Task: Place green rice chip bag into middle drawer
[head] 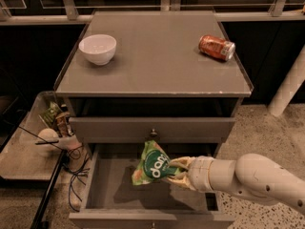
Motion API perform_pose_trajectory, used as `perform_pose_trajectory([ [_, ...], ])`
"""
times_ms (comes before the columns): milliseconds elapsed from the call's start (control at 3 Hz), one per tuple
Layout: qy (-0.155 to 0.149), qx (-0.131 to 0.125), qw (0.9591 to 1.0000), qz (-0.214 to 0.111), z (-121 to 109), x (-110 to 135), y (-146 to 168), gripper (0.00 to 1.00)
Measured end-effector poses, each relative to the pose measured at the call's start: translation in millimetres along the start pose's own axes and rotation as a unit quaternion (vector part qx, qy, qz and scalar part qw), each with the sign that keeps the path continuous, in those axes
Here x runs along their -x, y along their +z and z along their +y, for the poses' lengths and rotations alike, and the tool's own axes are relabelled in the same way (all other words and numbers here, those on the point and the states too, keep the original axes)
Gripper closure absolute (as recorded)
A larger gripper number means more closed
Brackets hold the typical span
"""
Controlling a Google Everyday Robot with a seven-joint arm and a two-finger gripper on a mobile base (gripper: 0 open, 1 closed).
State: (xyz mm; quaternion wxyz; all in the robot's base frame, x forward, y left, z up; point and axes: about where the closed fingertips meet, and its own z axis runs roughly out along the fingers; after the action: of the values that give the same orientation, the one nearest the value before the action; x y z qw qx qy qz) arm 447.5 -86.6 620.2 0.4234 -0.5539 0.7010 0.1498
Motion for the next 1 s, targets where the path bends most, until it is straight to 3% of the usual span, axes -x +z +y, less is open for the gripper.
perform_pose_trajectory([
  [1000, 0.015, 0.021, 0.9995, 0.016, -8, -58, 77, 1.0],
])
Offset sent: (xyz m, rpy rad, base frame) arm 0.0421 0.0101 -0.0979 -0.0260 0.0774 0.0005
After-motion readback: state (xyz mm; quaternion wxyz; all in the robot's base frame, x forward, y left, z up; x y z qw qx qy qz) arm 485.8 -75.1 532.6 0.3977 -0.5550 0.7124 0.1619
